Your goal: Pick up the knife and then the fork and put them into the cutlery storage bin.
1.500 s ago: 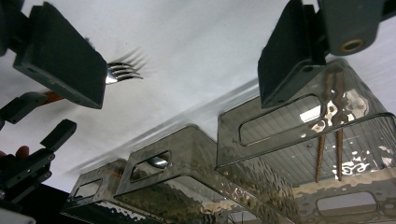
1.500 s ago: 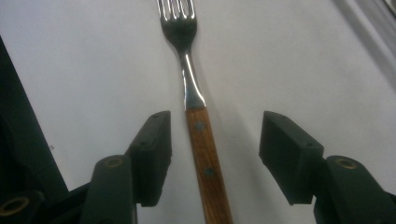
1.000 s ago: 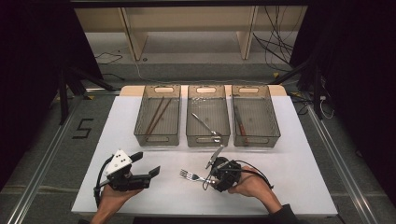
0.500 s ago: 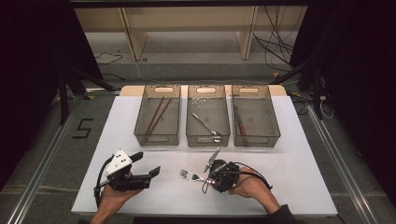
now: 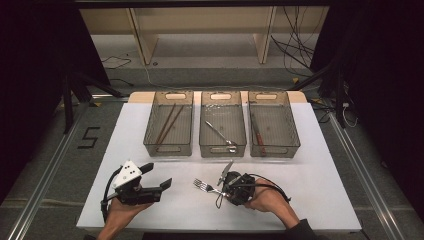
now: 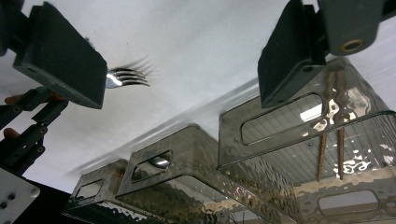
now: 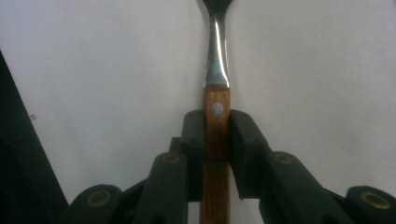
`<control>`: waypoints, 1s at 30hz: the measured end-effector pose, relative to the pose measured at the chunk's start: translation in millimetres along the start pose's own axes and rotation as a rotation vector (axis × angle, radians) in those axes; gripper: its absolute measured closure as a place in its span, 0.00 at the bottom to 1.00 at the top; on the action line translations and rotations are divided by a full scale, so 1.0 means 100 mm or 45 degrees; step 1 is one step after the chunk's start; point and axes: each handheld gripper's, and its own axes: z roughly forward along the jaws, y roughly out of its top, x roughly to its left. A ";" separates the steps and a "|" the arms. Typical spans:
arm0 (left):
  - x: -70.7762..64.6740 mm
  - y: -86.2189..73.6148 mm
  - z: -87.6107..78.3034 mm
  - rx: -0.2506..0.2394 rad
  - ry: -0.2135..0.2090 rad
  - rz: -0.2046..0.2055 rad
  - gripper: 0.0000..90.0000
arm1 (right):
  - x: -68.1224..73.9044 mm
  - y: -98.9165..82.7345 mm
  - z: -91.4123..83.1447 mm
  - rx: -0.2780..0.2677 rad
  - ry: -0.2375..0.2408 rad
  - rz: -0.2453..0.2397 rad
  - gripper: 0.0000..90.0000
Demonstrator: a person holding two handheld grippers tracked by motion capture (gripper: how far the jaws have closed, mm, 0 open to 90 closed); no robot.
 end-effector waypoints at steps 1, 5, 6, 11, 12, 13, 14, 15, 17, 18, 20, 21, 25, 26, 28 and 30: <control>0.00 0.00 0.00 0.000 0.000 -0.001 0.17 | 0.00 0.00 -0.01 0.001 -0.003 0.010 0.86; 0.00 0.00 0.00 -0.002 0.001 0.000 0.17 | -0.02 -0.01 -0.07 -0.029 -0.011 0.013 0.86; 0.00 0.00 0.00 0.000 0.001 0.001 0.17 | -0.02 -0.01 -0.09 -0.044 -0.009 0.020 0.86; 0.00 0.00 0.00 0.000 0.001 0.001 0.17 | -0.07 -0.03 -0.18 -0.092 -0.019 0.035 0.86; 0.00 0.00 0.00 0.000 0.002 0.001 0.17 | -0.08 -0.04 -0.20 -0.108 -0.020 0.041 0.86; 0.00 0.00 0.00 0.000 0.001 0.001 0.17 | -0.08 -0.05 -0.22 -0.110 -0.023 0.063 0.86; 0.00 0.00 0.00 -0.002 0.002 0.000 0.17 | -0.09 -0.05 -0.22 -0.121 -0.026 0.071 0.86; 0.00 0.00 0.00 -0.002 0.002 -0.001 0.17 | -0.11 -0.07 -0.24 -0.134 -0.030 0.070 0.86; 0.00 0.00 0.00 -0.003 0.002 -0.001 0.17 | -0.16 -0.10 -0.28 -0.167 -0.036 0.103 0.86; 0.00 0.00 0.00 -0.003 0.001 -0.002 0.17 | -0.16 -0.10 -0.28 -0.167 -0.036 0.103 0.86; 0.00 0.00 0.00 -0.005 0.003 -0.002 0.17 | -0.19 -0.12 -0.31 -0.187 -0.048 0.117 0.86; 0.00 0.00 0.00 -0.005 0.002 -0.002 0.17 | -0.21 -0.13 -0.33 -0.198 -0.052 0.124 0.86; 0.00 0.00 0.00 -0.005 0.002 -0.002 0.17 | -0.30 -0.20 -0.42 -0.263 -0.076 0.182 0.86; 0.00 0.00 0.00 -0.005 0.002 -0.003 0.17 | -0.30 -0.20 -0.42 -0.263 -0.076 0.182 0.86; 0.00 0.00 0.00 -0.004 0.003 -0.003 0.17 | -0.33 -0.23 -0.45 -0.281 -0.076 0.211 0.86; 0.00 0.00 0.00 -0.004 0.003 -0.003 0.17 | -0.38 -0.27 -0.48 -0.306 -0.082 0.228 0.86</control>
